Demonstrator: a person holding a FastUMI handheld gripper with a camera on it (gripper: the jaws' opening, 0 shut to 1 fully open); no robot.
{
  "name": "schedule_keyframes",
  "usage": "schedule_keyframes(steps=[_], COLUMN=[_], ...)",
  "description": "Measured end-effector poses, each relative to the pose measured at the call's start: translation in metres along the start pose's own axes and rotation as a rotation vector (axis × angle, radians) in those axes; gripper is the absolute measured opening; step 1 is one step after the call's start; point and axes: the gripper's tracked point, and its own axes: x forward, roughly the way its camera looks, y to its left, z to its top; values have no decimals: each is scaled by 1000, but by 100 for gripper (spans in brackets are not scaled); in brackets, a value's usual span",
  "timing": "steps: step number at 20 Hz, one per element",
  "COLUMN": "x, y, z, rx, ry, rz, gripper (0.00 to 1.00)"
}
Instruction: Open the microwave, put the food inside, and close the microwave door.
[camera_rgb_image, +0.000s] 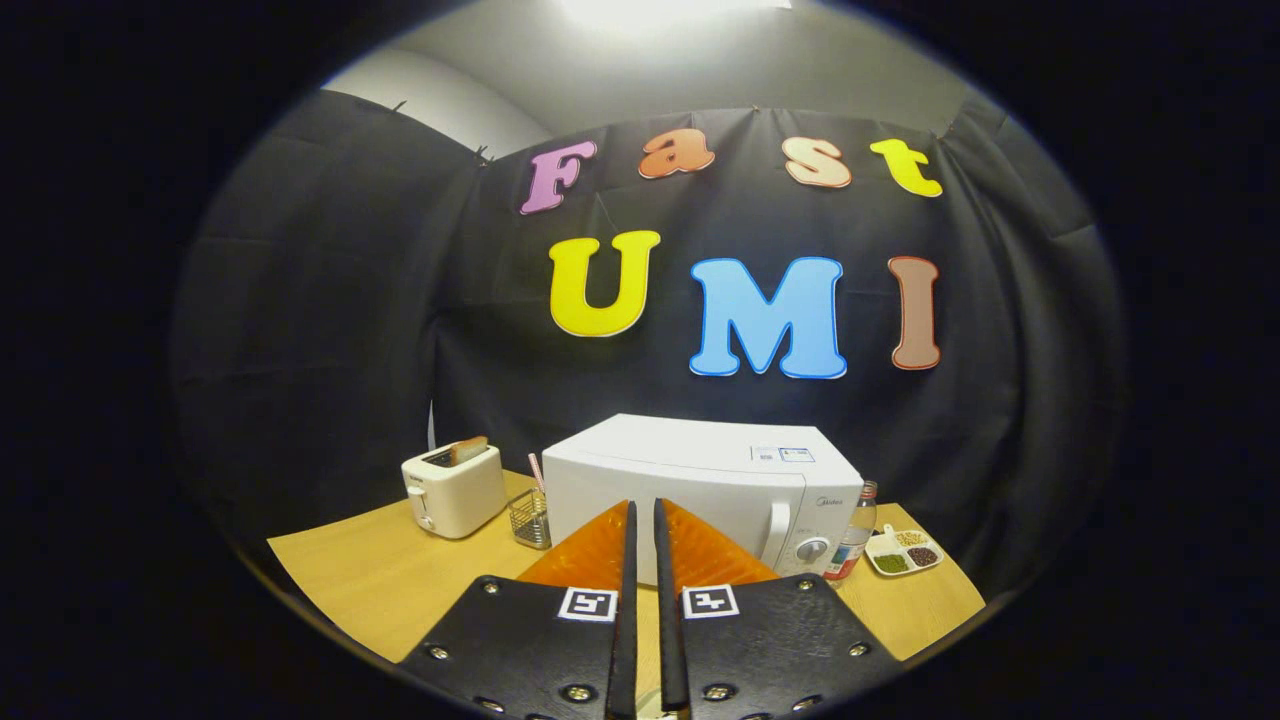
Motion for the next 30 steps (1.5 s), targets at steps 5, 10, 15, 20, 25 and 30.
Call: schedule_keyframes(steps=[5, 10, 15, 20, 25, 30], x=[-19, -30, -30, -25, -15, -18], y=[11, 0, -39, -80, -70, -73], z=[39, 73, 97, 108, 83, 90], rx=[15, -4, -42, -12, -6, 0], ry=[-31, -72, -90, -113, -44, -90], rz=[33, -22, -204, -410, -373, -400], gripper=[10, 10, 25, 51, 91, 93])
